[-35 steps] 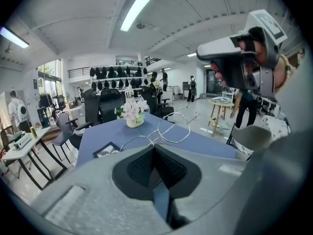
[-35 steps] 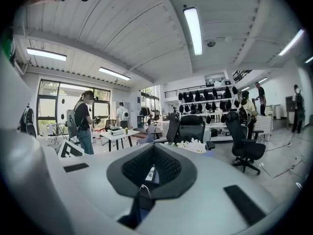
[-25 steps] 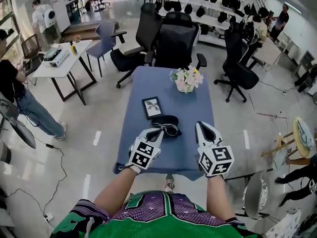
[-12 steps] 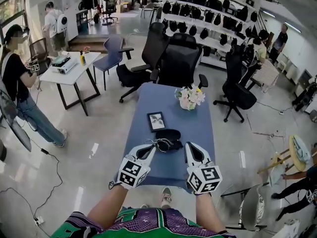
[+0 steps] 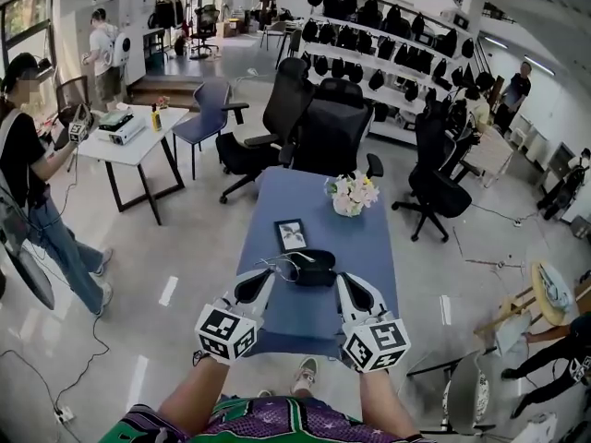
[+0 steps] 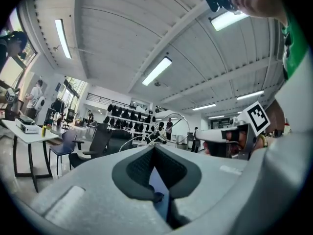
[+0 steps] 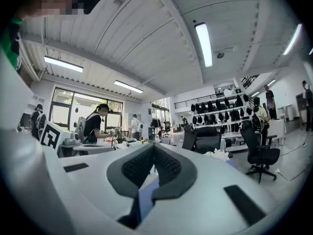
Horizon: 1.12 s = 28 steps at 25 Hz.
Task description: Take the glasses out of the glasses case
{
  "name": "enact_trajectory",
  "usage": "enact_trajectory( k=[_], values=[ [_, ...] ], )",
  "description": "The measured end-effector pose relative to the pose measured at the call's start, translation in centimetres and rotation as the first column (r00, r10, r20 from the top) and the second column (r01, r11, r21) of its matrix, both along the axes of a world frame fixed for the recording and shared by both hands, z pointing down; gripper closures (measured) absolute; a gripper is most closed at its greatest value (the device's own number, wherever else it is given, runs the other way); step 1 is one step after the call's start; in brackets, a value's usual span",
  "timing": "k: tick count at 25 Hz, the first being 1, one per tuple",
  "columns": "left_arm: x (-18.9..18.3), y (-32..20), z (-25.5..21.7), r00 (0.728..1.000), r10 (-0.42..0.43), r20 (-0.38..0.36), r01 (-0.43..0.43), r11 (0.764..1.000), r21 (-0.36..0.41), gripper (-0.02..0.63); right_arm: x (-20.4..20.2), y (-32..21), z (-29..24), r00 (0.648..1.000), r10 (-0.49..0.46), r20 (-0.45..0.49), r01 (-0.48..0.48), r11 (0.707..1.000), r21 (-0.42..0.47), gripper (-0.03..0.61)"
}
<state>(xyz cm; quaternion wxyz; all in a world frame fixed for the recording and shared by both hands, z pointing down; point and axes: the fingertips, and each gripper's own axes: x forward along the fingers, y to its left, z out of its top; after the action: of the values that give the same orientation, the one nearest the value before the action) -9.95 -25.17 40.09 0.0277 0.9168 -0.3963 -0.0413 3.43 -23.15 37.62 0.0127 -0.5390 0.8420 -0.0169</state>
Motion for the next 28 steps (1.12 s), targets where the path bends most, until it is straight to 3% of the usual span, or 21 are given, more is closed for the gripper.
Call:
enact_trajectory(
  k=[11, 19, 28],
  values=[
    [-4.7, -1.0, -3.9, 0.991, -0.132, -0.013, 0.132, 0.989, 0.069, 0.598, 4.6, 0.2, -2.9, 0.995, 0.101, 0.025, -0.102, 0.993, 0.066, 0.574],
    [-7.1, -2.1, -5.1, 0.983, -0.181, 0.006, 0.18, 0.98, 0.088, 0.598, 9.6, 0.3, -2.9, 0.975, 0.214, 0.068, -0.217, 0.976, 0.035, 0.574],
    [-7.2, -3.0, -5.0, 0.984, -0.177, 0.004, 0.176, 0.981, 0.082, 0.598, 8.6, -0.1, -2.2, 0.976, 0.215, 0.015, -0.216, 0.976, 0.023, 0.575]
  ],
)
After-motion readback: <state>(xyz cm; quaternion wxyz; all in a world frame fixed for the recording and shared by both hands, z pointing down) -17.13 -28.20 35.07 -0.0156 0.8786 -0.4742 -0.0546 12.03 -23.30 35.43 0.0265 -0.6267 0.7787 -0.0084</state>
